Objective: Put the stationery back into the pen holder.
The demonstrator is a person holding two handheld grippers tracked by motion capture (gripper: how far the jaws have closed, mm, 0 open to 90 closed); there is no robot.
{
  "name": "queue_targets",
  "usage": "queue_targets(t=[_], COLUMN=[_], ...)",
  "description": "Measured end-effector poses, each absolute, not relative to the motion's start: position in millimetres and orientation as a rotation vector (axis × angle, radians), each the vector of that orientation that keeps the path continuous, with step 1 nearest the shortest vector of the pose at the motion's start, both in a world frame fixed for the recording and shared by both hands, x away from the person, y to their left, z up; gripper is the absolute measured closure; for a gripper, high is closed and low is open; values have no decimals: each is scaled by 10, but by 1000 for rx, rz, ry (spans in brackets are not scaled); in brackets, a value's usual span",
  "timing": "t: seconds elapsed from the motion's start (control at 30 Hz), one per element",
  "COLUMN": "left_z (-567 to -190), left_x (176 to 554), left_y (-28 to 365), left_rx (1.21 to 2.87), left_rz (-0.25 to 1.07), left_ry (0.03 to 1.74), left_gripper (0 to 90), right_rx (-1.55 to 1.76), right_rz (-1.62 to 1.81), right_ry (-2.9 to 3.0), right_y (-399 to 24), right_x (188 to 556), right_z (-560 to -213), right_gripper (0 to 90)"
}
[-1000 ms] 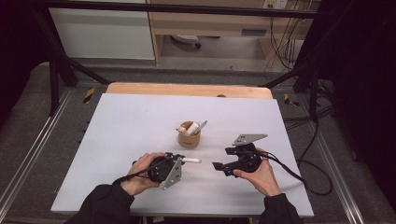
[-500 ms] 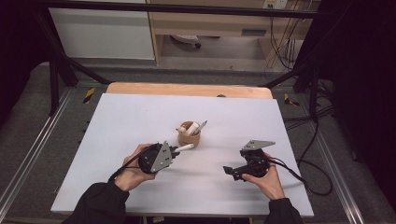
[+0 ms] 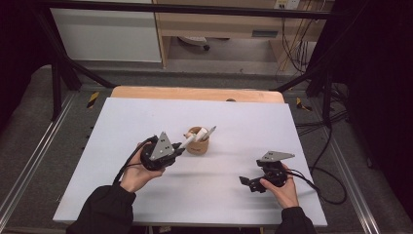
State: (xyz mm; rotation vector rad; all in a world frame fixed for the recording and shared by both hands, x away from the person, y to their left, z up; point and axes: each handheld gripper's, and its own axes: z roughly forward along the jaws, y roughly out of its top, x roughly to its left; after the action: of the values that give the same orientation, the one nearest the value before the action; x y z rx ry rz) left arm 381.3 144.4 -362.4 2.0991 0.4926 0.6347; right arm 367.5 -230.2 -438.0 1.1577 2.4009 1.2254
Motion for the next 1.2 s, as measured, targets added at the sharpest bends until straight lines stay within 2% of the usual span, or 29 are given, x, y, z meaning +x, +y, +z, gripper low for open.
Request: queue_targets(t=[0.37,0.83,1.2], left_z=[-3447,-3212,-3200], left_x=[4003,4247,4433], left_y=[1375,1246,1113], left_rx=[1970,1864,1806], left_rz=[581,570,553], left_ry=[618,666,704], left_gripper=[778,779,778], right_rx=[1156,1160,1151], right_rz=[1229,1232,1232], right_ry=[2402,2403,2411], right_y=[-2355,-2360,-2361], right_x=[3656,3645,3645], right_z=[-4400,-4394,-4395], right_gripper=[8,8,8])
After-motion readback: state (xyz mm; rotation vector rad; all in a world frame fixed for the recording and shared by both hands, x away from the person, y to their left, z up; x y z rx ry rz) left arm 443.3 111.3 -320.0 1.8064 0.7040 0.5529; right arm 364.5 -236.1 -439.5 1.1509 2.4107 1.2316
